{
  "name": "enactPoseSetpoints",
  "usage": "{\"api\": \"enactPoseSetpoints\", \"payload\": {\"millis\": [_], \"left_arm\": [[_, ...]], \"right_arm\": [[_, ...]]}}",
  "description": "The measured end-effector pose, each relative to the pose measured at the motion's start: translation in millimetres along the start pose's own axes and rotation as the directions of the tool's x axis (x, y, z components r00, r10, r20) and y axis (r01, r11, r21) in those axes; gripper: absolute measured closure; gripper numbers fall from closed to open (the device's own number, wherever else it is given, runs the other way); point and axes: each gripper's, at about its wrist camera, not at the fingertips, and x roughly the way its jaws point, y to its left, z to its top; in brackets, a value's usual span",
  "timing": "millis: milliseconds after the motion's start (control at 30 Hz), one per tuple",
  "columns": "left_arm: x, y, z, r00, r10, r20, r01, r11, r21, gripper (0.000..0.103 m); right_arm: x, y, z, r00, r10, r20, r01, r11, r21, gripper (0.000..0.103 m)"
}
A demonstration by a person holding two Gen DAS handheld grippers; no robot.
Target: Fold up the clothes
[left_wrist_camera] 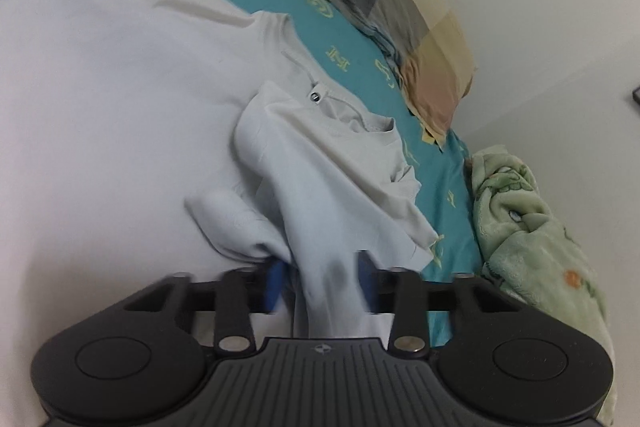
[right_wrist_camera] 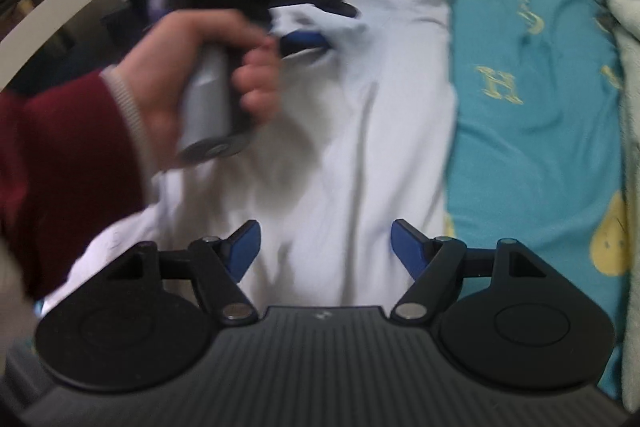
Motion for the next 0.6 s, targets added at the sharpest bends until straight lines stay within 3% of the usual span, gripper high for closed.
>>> {"api": "enactPoseSetpoints", "payload": {"millis": [33,167,267,367,467,600], "left_arm": [[3,-4,4,1.0,0.021,-0.007,-0.021,0.999,0.026,0.097],[8,-18,19,0.991,0.129,0.031,-0.132,0.98,0.148,0.099],[21,-13,19,0.982,0.186,-0.001,-0.184,0.969,0.164,0.098],[11,-13,13,0.987,0.159,0.024,-0.161,0.97,0.179,0.096],[-10,-9,11,0.993,0.117,0.013,-0.117,0.981,0.154,0.088],[-65,10,15,0.996,0.069,0.051,-0.076,0.987,0.141,0.064]], "right_arm": [[2,2,-1,1.0,0.007,-0.005,-0.007,1.0,-0.014,0.028],[13,5,-6,0.998,0.016,-0.068,-0.02,0.998,-0.053,0.028],[17,5,-8,0.998,0.012,-0.065,-0.017,0.997,-0.081,0.028],[17,4,-9,0.998,0.017,-0.055,-0.022,0.996,-0.086,0.028],[15,4,-7,0.999,0.036,-0.036,-0.039,0.996,-0.08,0.028],[7,8,-5,0.996,0.085,-0.005,-0.085,0.993,-0.078,0.028]]}}
